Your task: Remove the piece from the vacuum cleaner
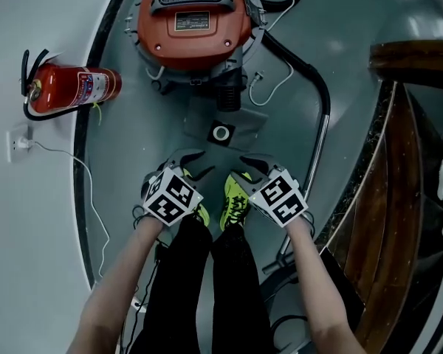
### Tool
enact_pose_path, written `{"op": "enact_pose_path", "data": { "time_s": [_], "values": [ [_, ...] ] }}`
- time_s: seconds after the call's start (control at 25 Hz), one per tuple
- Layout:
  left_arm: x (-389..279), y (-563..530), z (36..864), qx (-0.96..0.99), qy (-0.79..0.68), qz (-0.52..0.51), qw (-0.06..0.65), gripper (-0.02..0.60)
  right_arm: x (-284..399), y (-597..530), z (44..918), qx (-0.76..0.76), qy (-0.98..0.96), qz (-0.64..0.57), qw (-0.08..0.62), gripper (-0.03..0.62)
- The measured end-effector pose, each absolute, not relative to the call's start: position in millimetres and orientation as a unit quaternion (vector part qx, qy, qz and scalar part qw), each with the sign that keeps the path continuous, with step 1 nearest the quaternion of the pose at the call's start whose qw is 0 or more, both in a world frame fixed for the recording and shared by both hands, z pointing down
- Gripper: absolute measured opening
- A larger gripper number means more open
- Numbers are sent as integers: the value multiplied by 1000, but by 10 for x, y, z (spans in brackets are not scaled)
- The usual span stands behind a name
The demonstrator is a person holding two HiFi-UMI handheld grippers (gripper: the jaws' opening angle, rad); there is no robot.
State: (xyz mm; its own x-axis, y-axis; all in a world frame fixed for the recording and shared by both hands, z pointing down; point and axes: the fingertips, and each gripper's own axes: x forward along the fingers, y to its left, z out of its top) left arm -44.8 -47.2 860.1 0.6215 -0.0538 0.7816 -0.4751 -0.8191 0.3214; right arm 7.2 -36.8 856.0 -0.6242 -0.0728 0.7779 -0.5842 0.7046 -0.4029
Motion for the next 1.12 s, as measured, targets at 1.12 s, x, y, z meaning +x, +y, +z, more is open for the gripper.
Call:
{"op": "enact_pose_path", "data": {
  "time_s": [1.12],
  "values": [
    [-247,-570,6781,839,-223,204,453,11,288,-404,6951,275,-808,420,308,25]
  ]
}}
